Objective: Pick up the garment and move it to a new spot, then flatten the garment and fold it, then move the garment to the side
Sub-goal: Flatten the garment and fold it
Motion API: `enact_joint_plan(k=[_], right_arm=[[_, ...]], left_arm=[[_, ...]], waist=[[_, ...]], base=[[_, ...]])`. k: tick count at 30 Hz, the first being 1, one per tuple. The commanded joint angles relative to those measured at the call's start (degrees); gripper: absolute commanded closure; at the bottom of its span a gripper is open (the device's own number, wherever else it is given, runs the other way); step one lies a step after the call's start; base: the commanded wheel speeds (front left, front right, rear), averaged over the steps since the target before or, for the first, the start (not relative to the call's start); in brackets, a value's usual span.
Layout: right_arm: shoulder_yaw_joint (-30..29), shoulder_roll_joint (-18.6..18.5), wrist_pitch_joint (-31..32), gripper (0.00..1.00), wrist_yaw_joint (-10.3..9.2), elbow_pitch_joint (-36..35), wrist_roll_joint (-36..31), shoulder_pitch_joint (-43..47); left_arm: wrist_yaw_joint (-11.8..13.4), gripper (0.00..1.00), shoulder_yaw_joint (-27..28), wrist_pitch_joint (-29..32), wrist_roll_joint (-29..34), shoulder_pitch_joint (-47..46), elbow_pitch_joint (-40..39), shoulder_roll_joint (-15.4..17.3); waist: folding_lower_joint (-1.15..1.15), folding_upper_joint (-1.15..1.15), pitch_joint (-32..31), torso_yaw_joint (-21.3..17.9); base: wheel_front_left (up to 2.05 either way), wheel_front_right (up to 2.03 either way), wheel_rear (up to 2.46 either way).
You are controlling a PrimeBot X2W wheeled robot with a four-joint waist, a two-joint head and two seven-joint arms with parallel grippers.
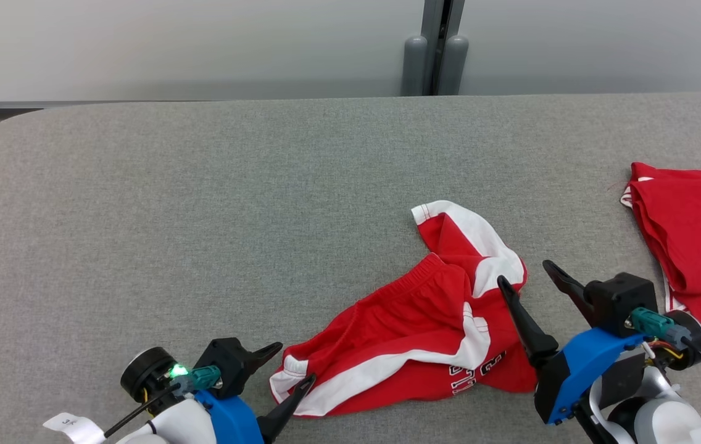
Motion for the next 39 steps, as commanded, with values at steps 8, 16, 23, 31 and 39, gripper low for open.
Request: enact_joint_plan(k=[8, 16, 23, 31, 39], right_arm=[[-0.3, -0.1, -0.5, 0.0, 0.0, -0.1, 0.5, -0.5], [0.4, -1.8, 0.3, 0.0, 0.0, -0.7, 1.0, 1.6], [1.5, -3.0, 1.1, 0.0, 0.0, -1.8, 1.9, 2.8], [6.4, -3.5, 1.5, 0.0, 0.0, 0.7, 4.0, 0.5], [9.4, -3.3, -0.5, 0.0, 0.0, 10.0, 6.7, -6.2]], left_arm=[[-0.1, 0.55, -2.0, -0.7, -1.1, -3.2, 3.7, -0.8], [2.0, 1.0, 0.4, -4.3, -2.7, -2.1, 5.5, -1.9], [5.5, 1.0, 4.5, -10.8, -4.1, -0.8, 6.8, -3.2], [7.6, 1.0, 7.5, -15.4, -6.4, 0.3, 9.6, -5.0], [8.2, 1.0, 8.6, -19.9, -7.2, 0.7, 13.6, -7.4]], waist=[[0.0, 0.0, 0.5, -0.6], [0.0, 0.0, 0.4, -0.2], [0.0, 0.0, 0.2, 0.0], [0.0, 0.0, 0.1, -0.2], [0.0, 0.0, 0.3, 0.2]], base=[[0.0, 0.0, 0.0], [0.0, 0.0, 0.0], [0.0, 0.0, 0.0], [0.0, 0.0, 0.0], [0.0, 0.0, 0.0]])
